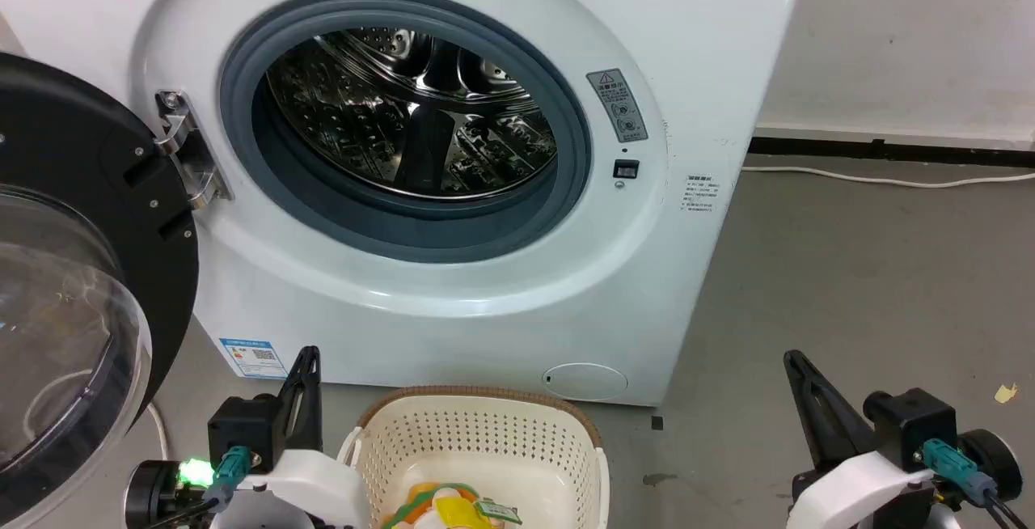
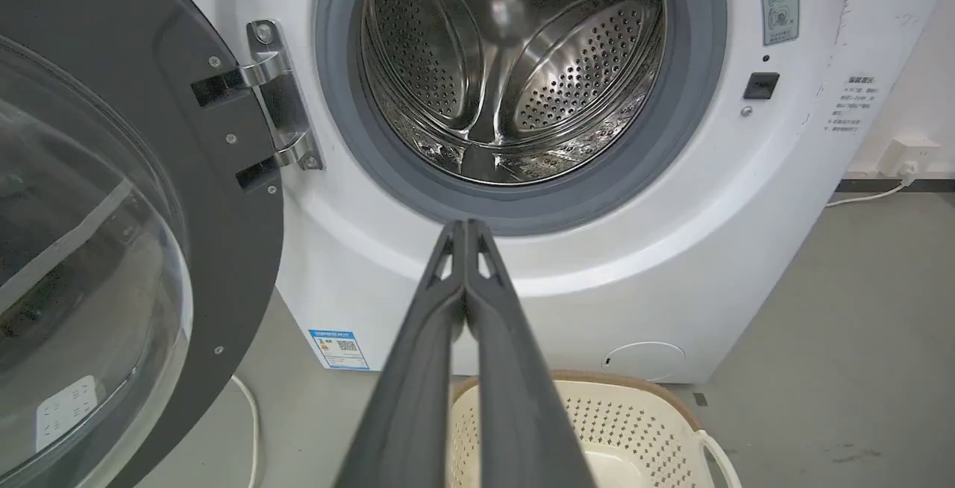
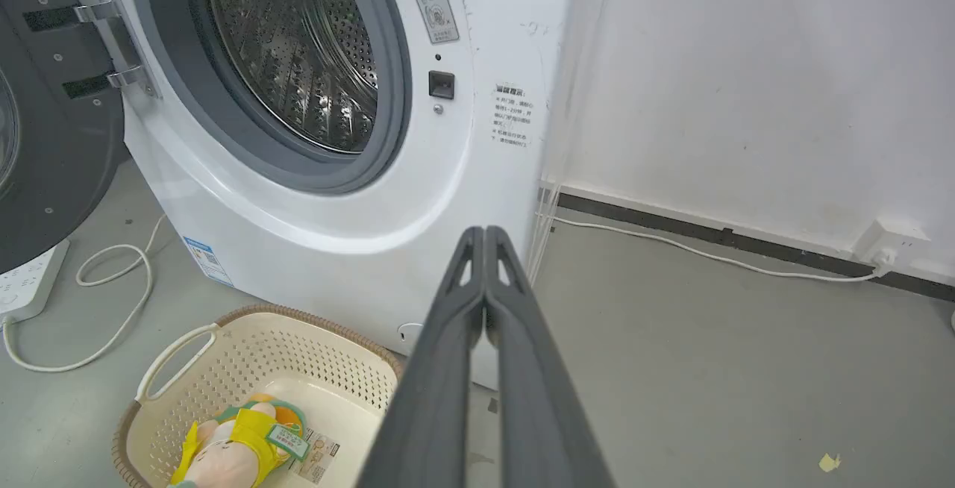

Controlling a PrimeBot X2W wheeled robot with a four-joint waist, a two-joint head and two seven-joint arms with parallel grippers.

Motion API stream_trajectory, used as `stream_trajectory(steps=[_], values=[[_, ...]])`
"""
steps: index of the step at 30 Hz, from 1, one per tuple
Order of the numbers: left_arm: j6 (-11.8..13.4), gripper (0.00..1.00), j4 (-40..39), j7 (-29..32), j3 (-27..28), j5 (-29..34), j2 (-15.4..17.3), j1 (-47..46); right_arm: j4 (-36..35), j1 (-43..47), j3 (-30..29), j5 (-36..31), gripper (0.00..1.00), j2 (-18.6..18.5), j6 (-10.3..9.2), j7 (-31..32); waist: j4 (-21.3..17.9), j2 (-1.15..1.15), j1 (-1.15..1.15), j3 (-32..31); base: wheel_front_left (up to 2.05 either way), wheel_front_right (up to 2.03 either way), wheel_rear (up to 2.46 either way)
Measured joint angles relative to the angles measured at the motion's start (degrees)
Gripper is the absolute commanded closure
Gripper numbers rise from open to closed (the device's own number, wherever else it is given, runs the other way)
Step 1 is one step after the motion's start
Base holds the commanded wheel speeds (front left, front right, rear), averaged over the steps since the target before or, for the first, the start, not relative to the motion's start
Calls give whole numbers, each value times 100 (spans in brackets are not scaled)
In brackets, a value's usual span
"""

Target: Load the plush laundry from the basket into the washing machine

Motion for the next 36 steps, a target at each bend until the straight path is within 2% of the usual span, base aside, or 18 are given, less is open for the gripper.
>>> stream_trajectory(steps=[31,32,36], values=[[0,100,1,0,0,0,0,0,0,0,0,0,100,0,0,0,0,0,0,0,0,0,0],[0,0,1,0,0,0,0,0,0,0,0,0,0,0,0,0,0,0,0,0,0,0,0],[7,0,2,0,-1,0,0,0,4,2,9,3,0,0,0,-1,0,0,0,0,0,0,0]])
